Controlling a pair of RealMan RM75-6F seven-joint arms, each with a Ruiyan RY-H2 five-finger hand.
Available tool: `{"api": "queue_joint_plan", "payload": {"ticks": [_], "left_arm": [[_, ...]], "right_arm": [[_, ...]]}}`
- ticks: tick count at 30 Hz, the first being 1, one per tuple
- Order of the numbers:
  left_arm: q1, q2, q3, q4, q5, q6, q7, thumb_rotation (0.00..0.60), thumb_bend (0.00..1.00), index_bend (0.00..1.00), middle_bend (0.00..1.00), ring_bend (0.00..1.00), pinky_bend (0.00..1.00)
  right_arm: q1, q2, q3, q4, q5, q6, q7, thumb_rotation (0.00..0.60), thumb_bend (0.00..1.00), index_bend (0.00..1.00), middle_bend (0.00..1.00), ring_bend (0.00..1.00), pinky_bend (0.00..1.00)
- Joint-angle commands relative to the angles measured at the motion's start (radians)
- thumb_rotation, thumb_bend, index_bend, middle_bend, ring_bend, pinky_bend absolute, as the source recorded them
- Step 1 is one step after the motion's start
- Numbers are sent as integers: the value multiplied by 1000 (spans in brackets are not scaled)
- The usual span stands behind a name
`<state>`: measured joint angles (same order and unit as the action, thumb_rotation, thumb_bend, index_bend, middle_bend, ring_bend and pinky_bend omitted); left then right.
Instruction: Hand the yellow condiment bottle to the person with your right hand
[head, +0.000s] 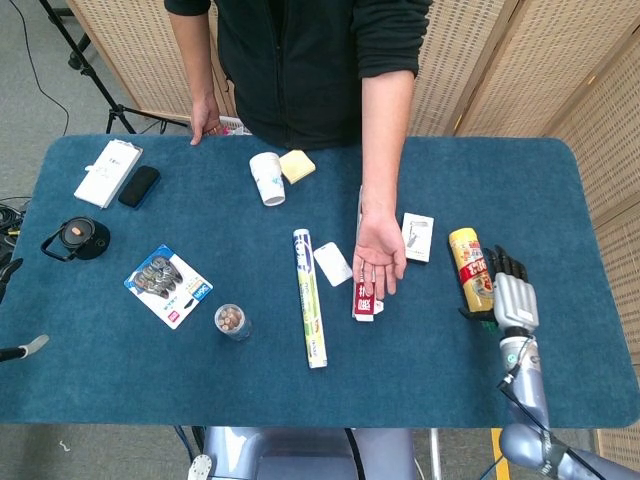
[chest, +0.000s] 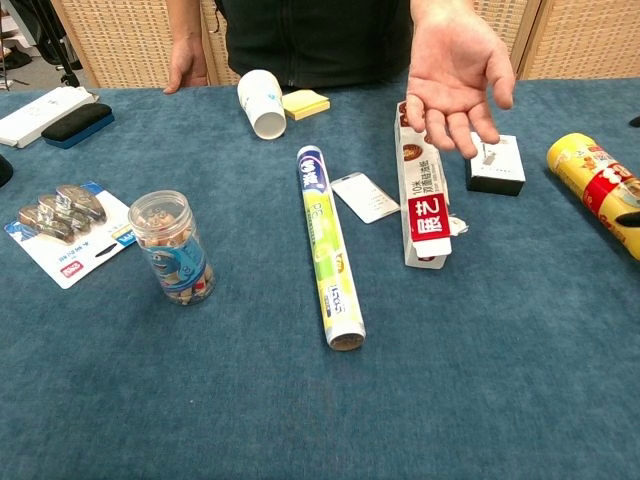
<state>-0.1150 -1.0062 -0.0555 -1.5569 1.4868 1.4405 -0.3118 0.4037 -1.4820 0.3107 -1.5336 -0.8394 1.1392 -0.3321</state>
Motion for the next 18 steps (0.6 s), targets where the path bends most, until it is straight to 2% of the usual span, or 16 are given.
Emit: {"api": "queue_joint_plan", "payload": {"ticks": [1, 12, 15, 18], "left_arm": [[-4, -1, -3, 1, -9, -9, 2, 600, 0, 0, 0, 0, 29], [-16, -3, -11, 8, -38, -42, -1, 600, 0, 0, 0, 0, 29], [-18, -5, -12, 6, -42, -47, 3, 600, 0, 0, 0, 0, 30], [-20, -7, -12, 4, -43, -50, 10, 600, 0, 0, 0, 0, 30]], "right_arm": [[30, -46, 2, 46, 42, -21, -28, 600, 0, 0, 0, 0, 0], [85, -133, -8, 246, 124, -54, -106, 600, 0, 0, 0, 0, 16], [94, -154, -13, 295, 137, -46, -134, 600, 9, 9, 80, 68, 176], [99, -176, -15, 342, 148, -41, -149, 600, 101, 139, 276, 262, 370]]}}
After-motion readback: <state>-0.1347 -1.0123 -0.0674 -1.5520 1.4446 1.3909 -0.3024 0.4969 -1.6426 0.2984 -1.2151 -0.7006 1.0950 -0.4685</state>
